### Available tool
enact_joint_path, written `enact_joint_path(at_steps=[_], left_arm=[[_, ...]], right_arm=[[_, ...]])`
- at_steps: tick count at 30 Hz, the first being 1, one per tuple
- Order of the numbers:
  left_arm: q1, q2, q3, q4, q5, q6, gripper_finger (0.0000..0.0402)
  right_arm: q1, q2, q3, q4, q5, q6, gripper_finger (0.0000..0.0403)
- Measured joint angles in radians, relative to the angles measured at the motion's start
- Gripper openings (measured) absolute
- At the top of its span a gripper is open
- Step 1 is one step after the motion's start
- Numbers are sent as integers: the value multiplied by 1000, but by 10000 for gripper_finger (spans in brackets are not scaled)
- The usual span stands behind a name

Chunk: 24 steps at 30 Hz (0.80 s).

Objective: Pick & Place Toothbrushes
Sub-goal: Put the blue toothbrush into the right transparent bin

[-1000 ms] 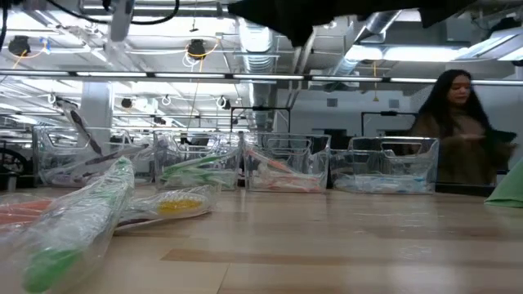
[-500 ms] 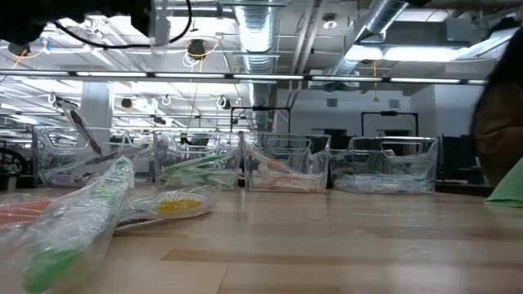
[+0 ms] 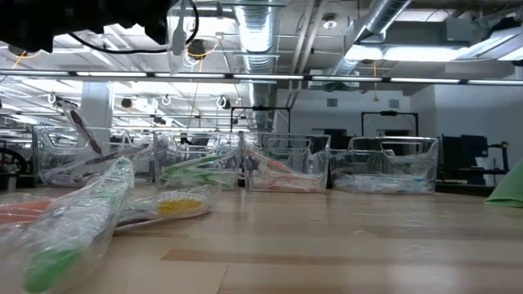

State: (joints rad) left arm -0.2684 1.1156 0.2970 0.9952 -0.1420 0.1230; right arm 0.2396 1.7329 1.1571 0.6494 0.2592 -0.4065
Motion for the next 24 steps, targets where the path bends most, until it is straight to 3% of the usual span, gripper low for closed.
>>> enact_joint_path(at_steps=[10,20,24], left_arm=[[43,0,0,3,19,-7,7],[46,0,0,21,18,-7,7],[46,0,0,22,18,-7,7]], right_arm=[[-25,0,22,-45,-105,-1,204],[-54,1,22,-29,-107,-12,94],[-67,1,22,-29,-175,-11,46]])
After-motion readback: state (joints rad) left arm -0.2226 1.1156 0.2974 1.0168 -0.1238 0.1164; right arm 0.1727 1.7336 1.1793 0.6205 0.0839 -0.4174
